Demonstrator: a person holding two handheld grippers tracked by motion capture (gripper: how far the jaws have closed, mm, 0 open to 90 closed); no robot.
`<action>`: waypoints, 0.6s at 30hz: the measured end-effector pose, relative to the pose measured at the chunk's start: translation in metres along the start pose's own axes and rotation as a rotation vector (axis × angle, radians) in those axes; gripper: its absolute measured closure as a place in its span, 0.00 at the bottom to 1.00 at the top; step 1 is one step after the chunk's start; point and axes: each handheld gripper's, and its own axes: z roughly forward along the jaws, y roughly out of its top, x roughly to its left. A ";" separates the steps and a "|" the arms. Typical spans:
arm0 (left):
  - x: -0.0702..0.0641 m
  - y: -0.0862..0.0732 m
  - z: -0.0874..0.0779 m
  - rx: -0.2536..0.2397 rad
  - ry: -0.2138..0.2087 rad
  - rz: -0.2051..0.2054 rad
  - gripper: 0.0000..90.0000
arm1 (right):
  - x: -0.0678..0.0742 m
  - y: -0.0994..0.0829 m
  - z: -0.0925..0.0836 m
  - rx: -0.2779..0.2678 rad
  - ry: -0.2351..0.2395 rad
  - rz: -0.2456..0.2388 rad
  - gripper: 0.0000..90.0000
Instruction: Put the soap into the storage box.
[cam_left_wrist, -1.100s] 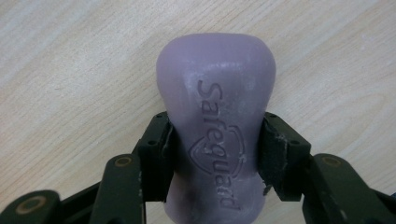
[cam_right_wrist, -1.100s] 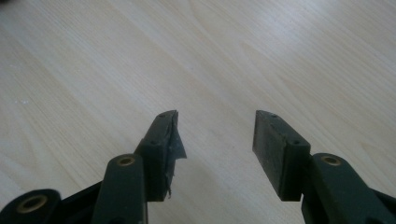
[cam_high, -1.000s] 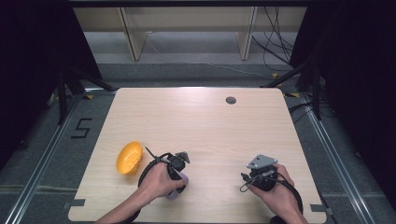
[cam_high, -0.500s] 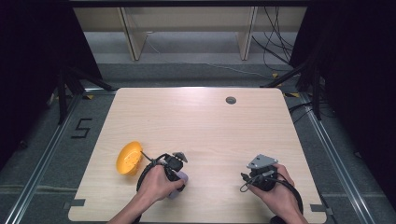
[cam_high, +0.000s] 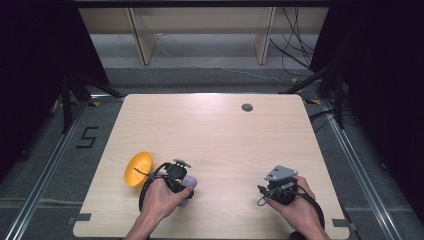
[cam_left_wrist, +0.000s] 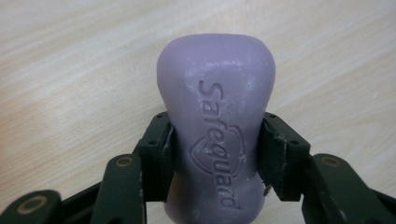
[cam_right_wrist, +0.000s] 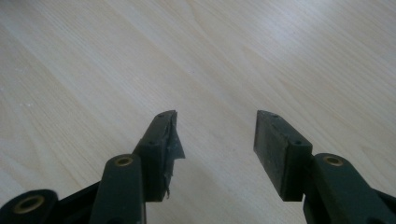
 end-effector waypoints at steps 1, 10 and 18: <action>0.001 -0.003 -0.002 -0.029 -0.001 -0.003 0.55 | 0.000 0.000 0.000 0.000 0.000 0.000 0.55; 0.009 -0.018 -0.013 -0.149 0.007 -0.032 0.55 | 0.000 0.000 0.000 -0.008 -0.001 0.006 0.55; 0.017 -0.021 -0.019 -0.154 0.066 -0.098 0.55 | 0.000 0.000 -0.001 -0.009 0.003 0.010 0.55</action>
